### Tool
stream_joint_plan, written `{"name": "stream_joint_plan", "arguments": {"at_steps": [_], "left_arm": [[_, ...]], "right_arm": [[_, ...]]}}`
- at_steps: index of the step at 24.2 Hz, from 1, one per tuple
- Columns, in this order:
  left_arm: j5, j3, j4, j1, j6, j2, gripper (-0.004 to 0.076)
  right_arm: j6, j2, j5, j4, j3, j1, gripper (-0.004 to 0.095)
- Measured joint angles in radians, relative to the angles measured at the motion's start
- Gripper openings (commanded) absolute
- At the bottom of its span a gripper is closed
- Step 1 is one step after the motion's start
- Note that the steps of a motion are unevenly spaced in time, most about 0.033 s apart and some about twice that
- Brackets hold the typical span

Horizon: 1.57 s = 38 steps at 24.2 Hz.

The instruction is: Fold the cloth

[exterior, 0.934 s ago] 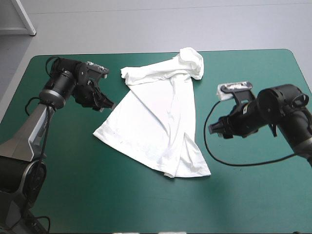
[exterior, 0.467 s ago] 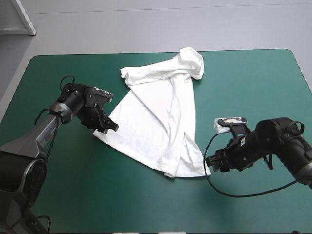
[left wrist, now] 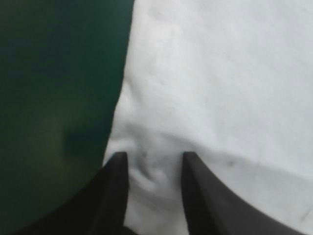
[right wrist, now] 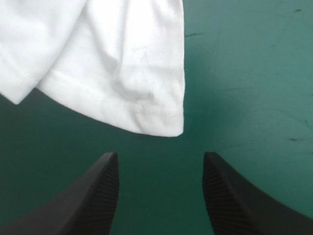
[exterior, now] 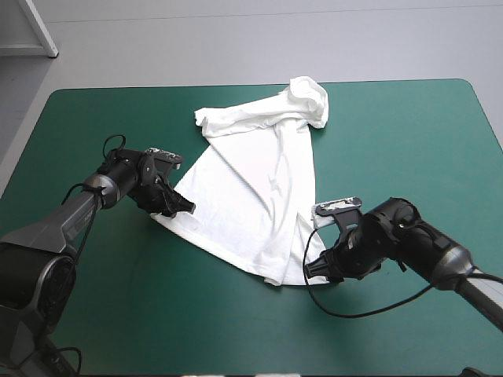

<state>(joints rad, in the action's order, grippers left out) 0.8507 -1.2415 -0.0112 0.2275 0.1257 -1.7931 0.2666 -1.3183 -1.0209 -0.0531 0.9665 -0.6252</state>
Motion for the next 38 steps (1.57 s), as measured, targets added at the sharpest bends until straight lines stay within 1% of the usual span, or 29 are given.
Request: {"name": "stream_joint_plan", "arguments": {"at_steps": [2, 3, 7, 9, 13, 15, 16, 17, 18, 19, 22, 26, 28, 30, 34, 38], "left_arm": [[-0.010, 0.011, -0.015, 0.000, 0.000, -0.003, -0.0013], [-0.019, 0.019, -0.015, 0.000, 0.004, -0.003, -0.0002], [-0.076, 0.065, -0.004, -0.003, 0.025, 0.014, -0.0002], [-0.087, 0.073, -0.004, -0.003, 0.027, 0.018, -0.0002], [-0.092, 0.078, -0.004, -0.003, 0.029, 0.021, -0.0002], [-0.096, 0.080, -0.003, -0.003, 0.029, 0.025, -0.0002], [-0.098, 0.080, -0.003, -0.003, 0.029, 0.025, -0.0002], [-0.101, 0.082, -0.003, -0.003, 0.029, 0.028, -0.0002], [-0.103, 0.083, -0.003, -0.003, 0.029, 0.030, -0.0002], [-0.106, 0.087, -0.003, -0.003, 0.029, 0.035, -0.0002], [-0.116, 0.091, -0.004, -0.004, 0.030, 0.063, -0.0003], [-0.017, 0.083, -0.017, -0.002, 0.030, 0.126, -0.0008], [0.028, 0.027, -0.008, -0.002, 0.030, 0.175, -0.0008], [0.078, -0.052, 0.005, -0.002, 0.030, 0.221, -0.0008], [0.201, -0.283, 0.042, -0.002, 0.030, 0.293, -0.0008], [0.340, -0.581, 0.050, -0.002, 0.032, 0.311, -0.0008]], "right_arm": [[0.008, -0.039, 0.017, 0.010, 0.000, -0.005, 0.0492], [0.011, -0.057, 0.027, 0.013, -0.001, -0.006, 0.0492], [0.014, -0.145, 0.105, 0.018, -0.026, -0.006, 0.0492], [0.015, -0.188, 0.139, 0.018, -0.030, -0.006, 0.0492], [0.018, -0.227, 0.158, 0.021, -0.027, -0.006, 0.0484], [0.020, -0.251, 0.152, 0.026, -0.024, -0.006, 0.0395], [0.022, -0.256, 0.152, 0.029, -0.024, -0.006, 0.0284], [0.022, -0.259, 0.152, 0.041, -0.028, -0.006, 0.0224], [0.022, -0.259, 0.156, 0.047, -0.033, -0.007, 0.0066], [0.019, -0.257, 0.170, 0.053, -0.036, -0.010, -0.0008], [0.014, -0.234, 0.203, 0.038, -0.050, -0.025, -0.0019], [0.037, -0.181, 0.218, 0.086, -0.048, -0.029, -0.0019], [0.078, -0.137, 0.187, 0.165, -0.011, -0.029, -0.0019], [0.116, -0.083, 0.134, 0.257, 0.058, -0.029, -0.0019], [0.147, 0.010, 0.016, 0.409, 0.238, -0.029, -0.0019], [0.113, 0.057, -0.072, 0.492, 0.475, -0.029, -0.0019]]}}
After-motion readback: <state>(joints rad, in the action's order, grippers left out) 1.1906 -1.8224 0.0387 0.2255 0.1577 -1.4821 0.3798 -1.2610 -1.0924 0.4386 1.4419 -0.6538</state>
